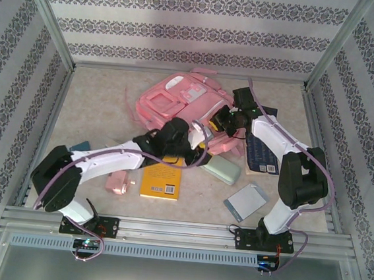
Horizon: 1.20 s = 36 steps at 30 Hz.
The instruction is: Pack books, pencil case, and school supplies into a backpack
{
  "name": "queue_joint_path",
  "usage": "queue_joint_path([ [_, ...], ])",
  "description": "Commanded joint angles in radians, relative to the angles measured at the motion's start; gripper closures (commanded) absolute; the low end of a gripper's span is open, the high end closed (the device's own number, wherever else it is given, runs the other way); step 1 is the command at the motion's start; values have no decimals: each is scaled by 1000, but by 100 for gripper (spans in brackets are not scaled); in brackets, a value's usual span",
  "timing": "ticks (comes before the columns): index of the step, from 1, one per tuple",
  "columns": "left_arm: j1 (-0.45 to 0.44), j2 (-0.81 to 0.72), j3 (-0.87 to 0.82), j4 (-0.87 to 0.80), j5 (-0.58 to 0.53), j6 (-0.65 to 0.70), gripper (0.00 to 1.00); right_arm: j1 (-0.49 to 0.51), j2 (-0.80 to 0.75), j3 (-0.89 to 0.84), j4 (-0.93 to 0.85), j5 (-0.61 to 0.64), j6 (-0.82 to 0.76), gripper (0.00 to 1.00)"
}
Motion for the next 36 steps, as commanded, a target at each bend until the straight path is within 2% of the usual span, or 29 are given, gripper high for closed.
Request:
queue_joint_path([
  [1,60,-48,39,-250,96,10,62,-18,-7,33,-28,-13,-92,100],
  [4,133,-55,64,-268,-1,-52,60,-25,-19,32,-34,-14,-112,100],
  [7,218,14,143,-289,15,-128,59,-32,-19,30,-25,-49,-127,100],
  [10,278,144,252,-281,158,-200,58,-34,-16,27,-8,-71,-150,100],
  [13,298,310,415,-347,281,-237,58,-37,-16,12,30,-94,-159,100],
  [16,305,448,554,-412,338,-273,64,-41,-14,0,52,-103,-162,100],
  [19,307,523,620,-400,361,-292,65,-44,-8,-8,69,-117,-160,100],
  [25,308,575,655,-379,388,-304,65,-47,3,-8,89,-144,-156,100],
  [31,355,528,601,-313,371,-329,63,-54,7,-12,100,-157,-157,100],
  [36,375,536,649,-343,357,-303,61,-56,7,-26,119,-171,-160,100],
])
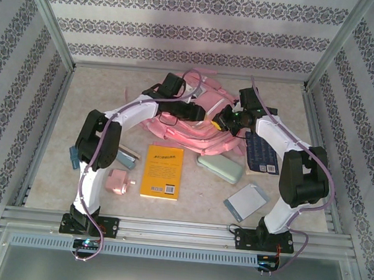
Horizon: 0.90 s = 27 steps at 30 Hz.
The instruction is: Pack books, pencil case, and school supplies into a backpack
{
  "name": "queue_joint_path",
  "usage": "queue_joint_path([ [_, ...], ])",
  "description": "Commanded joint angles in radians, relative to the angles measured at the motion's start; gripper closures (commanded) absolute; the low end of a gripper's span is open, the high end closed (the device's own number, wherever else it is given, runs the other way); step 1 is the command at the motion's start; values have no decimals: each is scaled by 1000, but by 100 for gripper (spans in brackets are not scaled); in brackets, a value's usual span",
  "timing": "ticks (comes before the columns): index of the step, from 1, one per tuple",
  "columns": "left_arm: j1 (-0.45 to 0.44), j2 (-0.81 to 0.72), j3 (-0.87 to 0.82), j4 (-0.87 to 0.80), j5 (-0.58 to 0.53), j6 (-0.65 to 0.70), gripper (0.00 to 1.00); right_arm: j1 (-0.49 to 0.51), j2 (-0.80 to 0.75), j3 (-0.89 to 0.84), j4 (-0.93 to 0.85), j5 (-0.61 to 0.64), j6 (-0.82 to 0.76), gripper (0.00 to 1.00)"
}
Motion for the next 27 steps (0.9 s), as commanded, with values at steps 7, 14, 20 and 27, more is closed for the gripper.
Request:
queue_joint_path([
  [7,23,23,70,11,-6,-2,59,-10,-2,-28,101,-65,-24,100],
  [14,1,75,80,44,62,-37,59,-9,10,-26,123,-82,-10,100],
  [20,-10,84,74,58,85,-51,59,-9,13,-22,133,-93,-6,100],
  [27,-24,61,24,152,149,-112,70,-12,25,-15,140,-96,0,100],
])
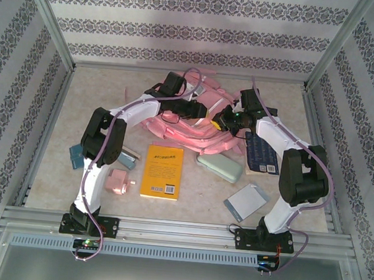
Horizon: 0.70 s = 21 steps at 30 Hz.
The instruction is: Pack books, pencil case, and school supplies into a backpack
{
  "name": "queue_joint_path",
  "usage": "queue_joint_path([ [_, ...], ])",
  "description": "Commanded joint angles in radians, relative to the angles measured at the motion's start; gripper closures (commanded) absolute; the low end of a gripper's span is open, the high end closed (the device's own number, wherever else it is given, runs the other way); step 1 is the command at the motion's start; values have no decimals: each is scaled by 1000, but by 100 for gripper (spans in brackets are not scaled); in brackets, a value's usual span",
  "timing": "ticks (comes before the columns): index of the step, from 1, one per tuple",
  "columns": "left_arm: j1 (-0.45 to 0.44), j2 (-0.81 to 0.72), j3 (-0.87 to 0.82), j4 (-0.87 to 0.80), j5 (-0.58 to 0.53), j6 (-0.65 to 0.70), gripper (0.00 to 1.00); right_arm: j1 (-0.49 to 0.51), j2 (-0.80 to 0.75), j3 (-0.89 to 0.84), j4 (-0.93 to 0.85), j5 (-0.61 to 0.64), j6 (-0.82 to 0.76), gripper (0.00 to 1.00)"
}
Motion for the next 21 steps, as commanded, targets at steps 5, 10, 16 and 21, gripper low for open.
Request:
queue_joint_path([
  [5,-38,-26,-28,74,83,-43,77,0,26,20,86,-52,4,100],
  [10,-43,-6,-32,82,91,-55,78,3,26,34,88,-51,9,100],
  [16,-55,-5,-26,133,119,-98,72,3,40,47,83,-49,9,100],
  [21,-59,10,4,93,132,-88,72,5,46,60,82,-50,9,100],
])
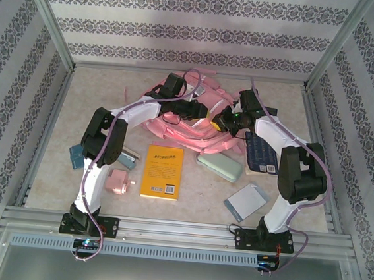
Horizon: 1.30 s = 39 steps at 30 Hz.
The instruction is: Pack books, pencil case, and school supplies into a backpack
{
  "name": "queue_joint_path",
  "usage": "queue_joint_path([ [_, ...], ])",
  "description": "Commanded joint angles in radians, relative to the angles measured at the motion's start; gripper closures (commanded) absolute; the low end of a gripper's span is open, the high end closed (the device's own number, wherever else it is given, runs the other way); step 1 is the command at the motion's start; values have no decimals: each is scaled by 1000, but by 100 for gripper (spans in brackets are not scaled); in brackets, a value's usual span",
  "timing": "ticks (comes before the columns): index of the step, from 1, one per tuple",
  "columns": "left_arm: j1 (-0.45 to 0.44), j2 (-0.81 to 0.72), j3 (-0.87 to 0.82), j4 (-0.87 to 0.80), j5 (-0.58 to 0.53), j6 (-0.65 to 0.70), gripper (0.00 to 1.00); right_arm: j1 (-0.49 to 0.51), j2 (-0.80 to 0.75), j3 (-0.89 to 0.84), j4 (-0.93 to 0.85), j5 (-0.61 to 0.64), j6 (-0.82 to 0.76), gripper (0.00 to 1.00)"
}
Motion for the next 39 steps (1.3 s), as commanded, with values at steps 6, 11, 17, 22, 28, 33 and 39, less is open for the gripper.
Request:
queue_joint_path([
  [6,-53,14,45,-19,52,0,100,6,2,55,56,-30,-18,100],
  [11,-42,-11,105,-38,-72,-90,100,-3,-73,45,-26,48,-111,63],
  [17,-33,-9,248,-161,-196,-151,100,-4,-238,30,-115,230,-275,51],
  [22,-31,1,300,-172,-218,-206,100,73,-466,-199,60,455,-412,53],
  [28,-24,16,303,-144,-214,-267,100,243,-695,-521,332,654,-722,53],
  [33,-20,24,302,-133,-212,-286,100,310,-698,-681,475,763,-719,56],
  [39,-9,29,304,-125,-213,-309,100,369,-589,-700,516,799,-683,58],
])
